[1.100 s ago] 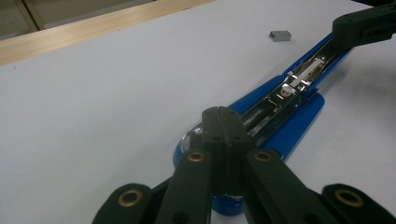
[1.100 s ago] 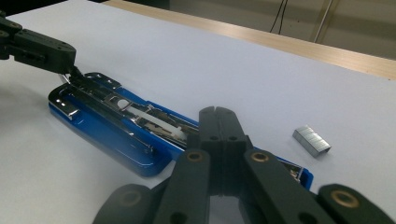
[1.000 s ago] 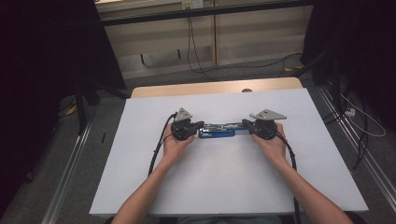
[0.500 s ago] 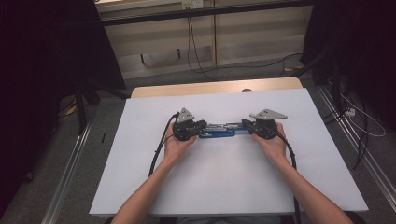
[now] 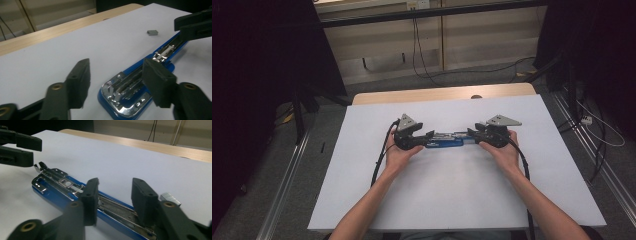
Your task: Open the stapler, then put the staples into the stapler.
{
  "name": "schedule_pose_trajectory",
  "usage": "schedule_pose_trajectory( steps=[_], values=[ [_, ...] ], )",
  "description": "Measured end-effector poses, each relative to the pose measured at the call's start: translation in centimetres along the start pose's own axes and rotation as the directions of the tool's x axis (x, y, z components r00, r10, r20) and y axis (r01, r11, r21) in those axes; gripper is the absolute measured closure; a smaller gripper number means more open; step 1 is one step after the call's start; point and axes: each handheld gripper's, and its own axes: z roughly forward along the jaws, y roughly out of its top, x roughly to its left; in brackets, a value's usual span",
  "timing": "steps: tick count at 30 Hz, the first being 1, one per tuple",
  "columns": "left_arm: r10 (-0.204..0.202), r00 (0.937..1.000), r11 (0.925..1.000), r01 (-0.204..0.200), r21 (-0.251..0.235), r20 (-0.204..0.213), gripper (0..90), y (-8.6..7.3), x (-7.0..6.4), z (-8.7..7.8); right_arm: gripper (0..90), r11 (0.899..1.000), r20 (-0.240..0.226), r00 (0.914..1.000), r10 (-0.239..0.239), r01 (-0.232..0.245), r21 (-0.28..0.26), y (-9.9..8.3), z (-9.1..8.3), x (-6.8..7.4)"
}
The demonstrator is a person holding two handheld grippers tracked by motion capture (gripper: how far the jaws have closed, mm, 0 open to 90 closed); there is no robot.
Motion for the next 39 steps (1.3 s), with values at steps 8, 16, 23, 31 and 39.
schedule_pose_trajectory(
  steps=[8,16,23,31,39],
  values=[
    [-0.011,0.9992,0.9999,0.011,0.005,-0.039,13.4,0.1,0.6,-0.4,11.1,0.999,0.004,0.9998,0.018,-0.018,-0.030,0.3,0.3,0.3],
    [-0.033,0.9976,0.9988,0.035,0.034,-0.061,3.6,0.2,0.8,-0.9,5.0,1.000,0.003,0.9999,-0.016,0.016,-0.018,0.4,0.1,0.3],
    [-0.054,0.9973,0.9984,0.054,0.017,-0.049,3.7,-0.1,0.6,-1.9,5.8,0.999,0.012,0.9997,-0.019,0.019,-0.041,0.8,-0.2,0.1],
    [-0.053,0.9967,0.9982,0.055,0.025,-0.061,4.2,-0.5,0.8,-3.8,7.3,1.000,0.012,0.9999,0.004,-0.004,-0.014,0.4,-0.1,-0.3],
    [-0.050,0.9953,0.9987,0.051,0.007,-0.082,4.3,-1.2,0.5,-6.7,7.5,1.000,0.006,1.0000,0.000,0.000,-0.001,0.5,-0.6,-0.4]
  ],
)
